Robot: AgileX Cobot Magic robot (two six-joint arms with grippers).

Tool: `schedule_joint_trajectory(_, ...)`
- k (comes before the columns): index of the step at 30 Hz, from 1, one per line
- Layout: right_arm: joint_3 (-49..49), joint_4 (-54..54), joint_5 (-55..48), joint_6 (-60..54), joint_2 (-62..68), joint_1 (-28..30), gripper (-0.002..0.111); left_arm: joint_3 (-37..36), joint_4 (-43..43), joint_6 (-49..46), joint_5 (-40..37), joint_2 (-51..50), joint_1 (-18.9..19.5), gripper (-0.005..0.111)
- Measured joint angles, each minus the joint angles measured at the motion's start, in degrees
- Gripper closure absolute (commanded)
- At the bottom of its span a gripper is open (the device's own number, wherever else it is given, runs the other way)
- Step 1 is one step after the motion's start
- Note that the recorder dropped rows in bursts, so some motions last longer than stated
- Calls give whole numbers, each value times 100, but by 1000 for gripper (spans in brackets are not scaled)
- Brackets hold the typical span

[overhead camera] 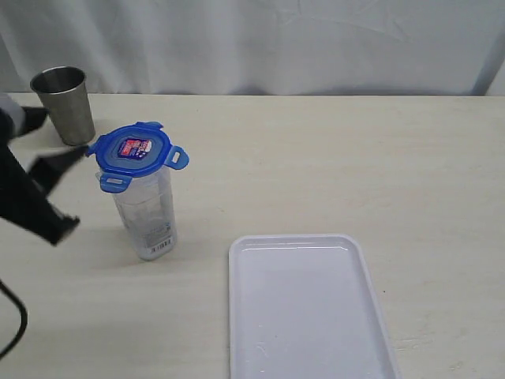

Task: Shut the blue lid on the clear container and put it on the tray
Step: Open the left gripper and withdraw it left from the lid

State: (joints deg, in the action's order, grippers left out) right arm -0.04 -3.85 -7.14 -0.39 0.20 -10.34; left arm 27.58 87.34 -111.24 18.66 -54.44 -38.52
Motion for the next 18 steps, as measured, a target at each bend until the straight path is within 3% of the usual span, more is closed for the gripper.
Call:
schedule_joint_trajectory(4,0,-200,372,39,0,0,104,583,942,704,770,127,-9,85)
schedule_joint_trajectory(10,0,-1327,1226,39,0,0,104,913,1213,1682,-120,89,259,103)
schedule_joint_trajectory(13,0,-1563,1469,39,0,0,104,1084,1251,1968,-1052,-60,703,105)
schedule_joint_trajectory(18,-29,-1667,1606,39,0,0,104,1199,1286,2319,-3874,-623,1810,105)
